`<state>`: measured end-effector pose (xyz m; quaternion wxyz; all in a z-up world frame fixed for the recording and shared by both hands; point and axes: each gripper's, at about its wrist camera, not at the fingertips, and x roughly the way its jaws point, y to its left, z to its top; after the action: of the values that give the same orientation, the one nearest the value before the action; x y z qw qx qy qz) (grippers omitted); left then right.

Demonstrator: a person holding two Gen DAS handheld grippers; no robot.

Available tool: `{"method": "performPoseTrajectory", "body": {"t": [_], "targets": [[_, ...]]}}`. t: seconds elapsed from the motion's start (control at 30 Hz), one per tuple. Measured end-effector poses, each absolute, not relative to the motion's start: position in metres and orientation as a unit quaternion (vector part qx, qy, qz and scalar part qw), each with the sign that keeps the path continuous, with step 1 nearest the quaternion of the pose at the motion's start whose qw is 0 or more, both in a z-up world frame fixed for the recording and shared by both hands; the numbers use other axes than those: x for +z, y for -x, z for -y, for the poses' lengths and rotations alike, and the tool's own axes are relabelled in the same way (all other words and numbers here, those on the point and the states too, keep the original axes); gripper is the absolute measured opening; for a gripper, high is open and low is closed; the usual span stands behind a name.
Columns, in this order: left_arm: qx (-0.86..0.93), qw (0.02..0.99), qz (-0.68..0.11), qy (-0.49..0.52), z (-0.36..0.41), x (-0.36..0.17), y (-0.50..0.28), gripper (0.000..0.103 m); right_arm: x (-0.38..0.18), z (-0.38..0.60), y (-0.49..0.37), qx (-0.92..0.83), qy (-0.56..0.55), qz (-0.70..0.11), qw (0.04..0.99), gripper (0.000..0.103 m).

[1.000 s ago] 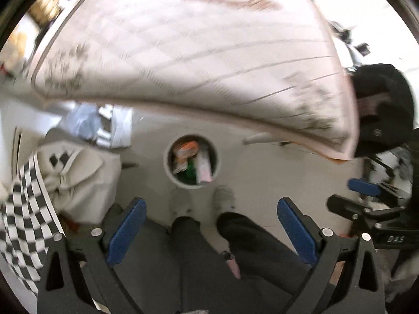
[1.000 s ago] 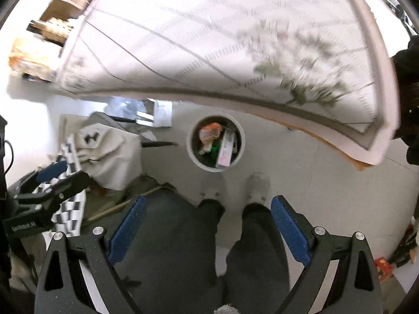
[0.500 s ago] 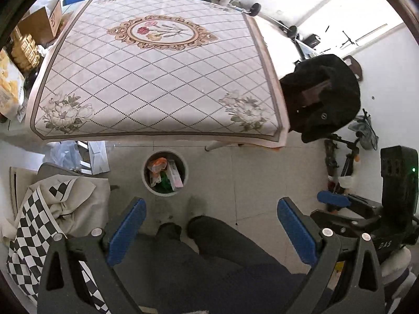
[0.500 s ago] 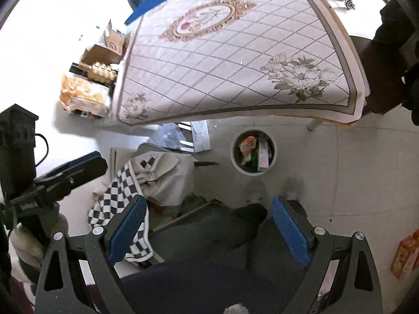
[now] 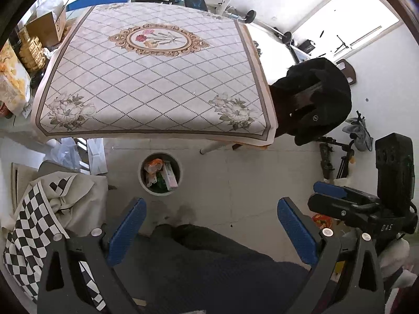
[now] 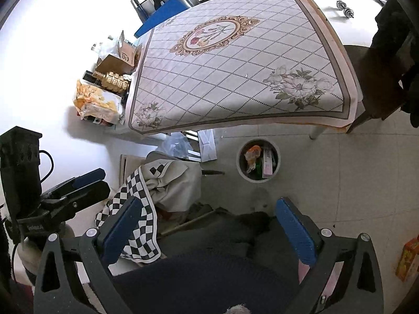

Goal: Collect trash

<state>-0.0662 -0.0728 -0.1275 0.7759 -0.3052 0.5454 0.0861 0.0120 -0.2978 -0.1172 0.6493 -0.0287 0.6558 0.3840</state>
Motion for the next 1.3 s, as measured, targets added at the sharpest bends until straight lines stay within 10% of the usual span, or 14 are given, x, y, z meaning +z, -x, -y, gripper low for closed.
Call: {"method": "performPoseTrajectory", "body": {"t": [1.3], "targets": [[0.078,0.780,-0.536,0.314,0.085,-0.117,0.074,0.103,-0.110,0.297,-0.003,0.400,0.045,-0.651,0.644,0.103]]}}
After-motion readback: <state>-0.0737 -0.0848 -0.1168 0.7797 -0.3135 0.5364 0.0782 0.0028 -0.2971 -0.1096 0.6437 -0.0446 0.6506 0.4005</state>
